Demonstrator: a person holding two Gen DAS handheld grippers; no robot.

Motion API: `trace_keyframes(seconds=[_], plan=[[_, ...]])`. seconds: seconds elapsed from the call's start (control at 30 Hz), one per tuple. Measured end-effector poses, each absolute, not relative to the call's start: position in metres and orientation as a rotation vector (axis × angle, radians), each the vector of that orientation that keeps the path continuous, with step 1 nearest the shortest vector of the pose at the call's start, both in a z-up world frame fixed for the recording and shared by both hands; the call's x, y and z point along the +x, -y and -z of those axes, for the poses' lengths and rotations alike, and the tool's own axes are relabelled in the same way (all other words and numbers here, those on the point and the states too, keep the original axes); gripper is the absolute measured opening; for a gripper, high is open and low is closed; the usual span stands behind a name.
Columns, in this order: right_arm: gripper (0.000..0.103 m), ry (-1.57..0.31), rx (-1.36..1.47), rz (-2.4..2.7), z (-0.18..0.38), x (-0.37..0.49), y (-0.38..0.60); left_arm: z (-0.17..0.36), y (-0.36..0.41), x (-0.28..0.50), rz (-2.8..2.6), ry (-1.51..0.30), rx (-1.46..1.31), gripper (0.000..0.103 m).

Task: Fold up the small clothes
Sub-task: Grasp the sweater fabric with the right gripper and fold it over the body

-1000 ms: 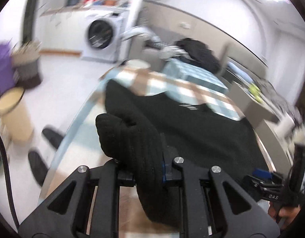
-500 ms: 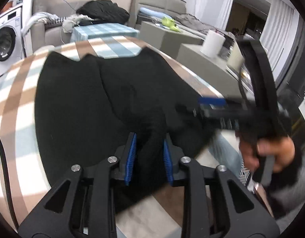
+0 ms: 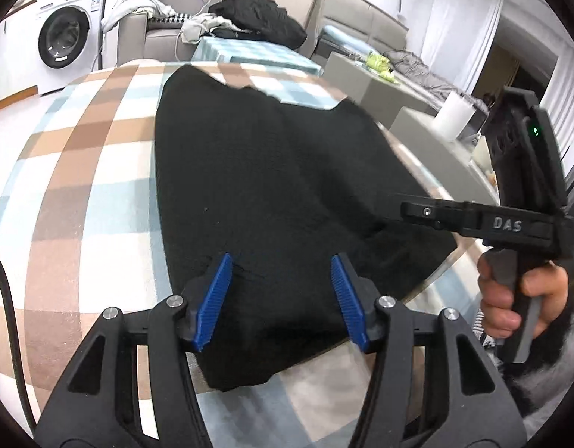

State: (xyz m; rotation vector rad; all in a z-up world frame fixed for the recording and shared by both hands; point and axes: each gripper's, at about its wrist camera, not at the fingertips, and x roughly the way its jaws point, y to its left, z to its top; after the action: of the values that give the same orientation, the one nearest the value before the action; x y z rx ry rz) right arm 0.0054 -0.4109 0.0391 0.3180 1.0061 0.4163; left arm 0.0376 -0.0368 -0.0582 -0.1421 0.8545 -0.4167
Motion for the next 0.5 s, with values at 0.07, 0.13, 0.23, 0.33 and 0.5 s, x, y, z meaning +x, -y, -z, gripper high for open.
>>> trace_keyframes(seconds=[0.07,0.13,0.23,0.33,0.5], plan=[[0.053,-1.055,0.371,-0.473,-0.028,0.008,0.402,0.061,0.032,0.035,0.422,-0.856,-0.154,0.053],[0.034,-1.112,0.4,-0.489,-0.016,0.012,0.396,0.06,0.026,0.032,0.423,-0.843,-0.175,0.053],[0.01,-1.1,0.456,-0.517,-0.017,0.01,0.4,0.055,0.021,0.031,0.405,-0.823,-0.2,0.053],[0.009,-0.992,0.573,-0.611,-0.04,0.0,0.413,0.047,0.011,0.032,0.381,-0.803,-0.211,0.053],[0.009,-1.111,0.514,-0.489,-0.019,-0.006,0.424,0.058,0.012,0.038,0.36,-0.848,-0.162,0.054]])
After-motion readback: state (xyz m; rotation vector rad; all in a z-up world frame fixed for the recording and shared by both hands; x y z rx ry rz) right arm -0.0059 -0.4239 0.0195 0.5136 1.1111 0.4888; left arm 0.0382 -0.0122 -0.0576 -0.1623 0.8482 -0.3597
